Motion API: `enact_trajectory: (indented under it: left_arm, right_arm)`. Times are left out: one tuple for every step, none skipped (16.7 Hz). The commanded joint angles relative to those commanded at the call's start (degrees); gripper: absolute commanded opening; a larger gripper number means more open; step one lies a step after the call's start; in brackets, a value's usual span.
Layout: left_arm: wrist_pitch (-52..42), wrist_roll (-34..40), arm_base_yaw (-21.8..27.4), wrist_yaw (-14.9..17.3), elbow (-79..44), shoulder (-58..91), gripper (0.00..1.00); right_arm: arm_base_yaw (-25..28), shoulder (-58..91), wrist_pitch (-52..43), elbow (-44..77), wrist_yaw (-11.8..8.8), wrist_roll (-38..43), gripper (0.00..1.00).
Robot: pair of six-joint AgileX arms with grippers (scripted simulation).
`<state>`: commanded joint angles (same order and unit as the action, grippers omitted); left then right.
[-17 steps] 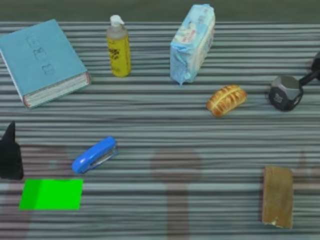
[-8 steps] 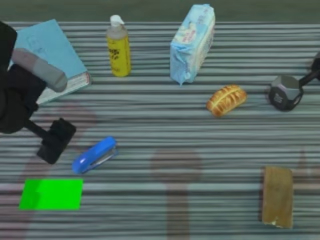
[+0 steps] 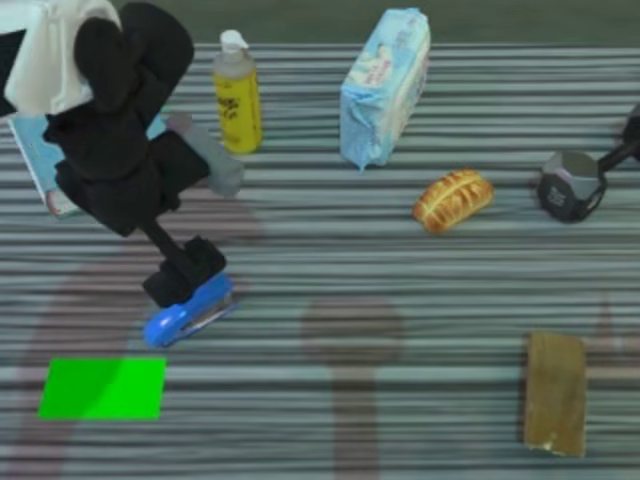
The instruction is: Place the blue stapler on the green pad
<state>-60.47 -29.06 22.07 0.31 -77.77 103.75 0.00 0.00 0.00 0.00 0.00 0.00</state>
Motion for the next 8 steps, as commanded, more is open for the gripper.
enact_trajectory:
  left_arm:
    - [-1.1,-0.6,0.4,0.0,-1.6,1.9,1.00]
    - [-1.8,-1.0,0.8,0.0,-2.9,3.3,1.00]
    - [-2.3,-1.3,1.0,0.0,-3.6,4.0,1.00]
    - [-2.5,-1.4,1.0,0.0,-3.9,4.3,1.00]
    - [-2.5,-1.4,1.0,0.0,-3.9,4.3,1.00]
    - [-2.5,-1.4,1.0,0.0,-3.9,4.3,1.00]
    - [-2.5,-1.4,1.0,0.0,-3.9,4.3,1.00]
    - [-2.3,-1.3,0.7,0.0,-3.7,4.1,1.00]
  right_arm:
    - [0.0,0.0,0.0,0.0,0.0,0.0,1.00]
    - [0.0,0.0,0.0,0.0,0.0,0.0,1.00]
    - [0.0,0.0,0.0,0.0,0.0,0.0,1.00]
    - [0.0,0.0,0.0,0.0,0.0,0.0,1.00]
    - [0.0,0.0,0.0,0.0,0.0,0.0,1.00]
    - [0.0,0.0,0.0,0.0,0.0,0.0,1.00]
    - [0.0,0.0,0.0,0.0,0.0,0.0,1.00]
    - [0.0,0.0,0.0,0.0,0.0,0.0,1.00]
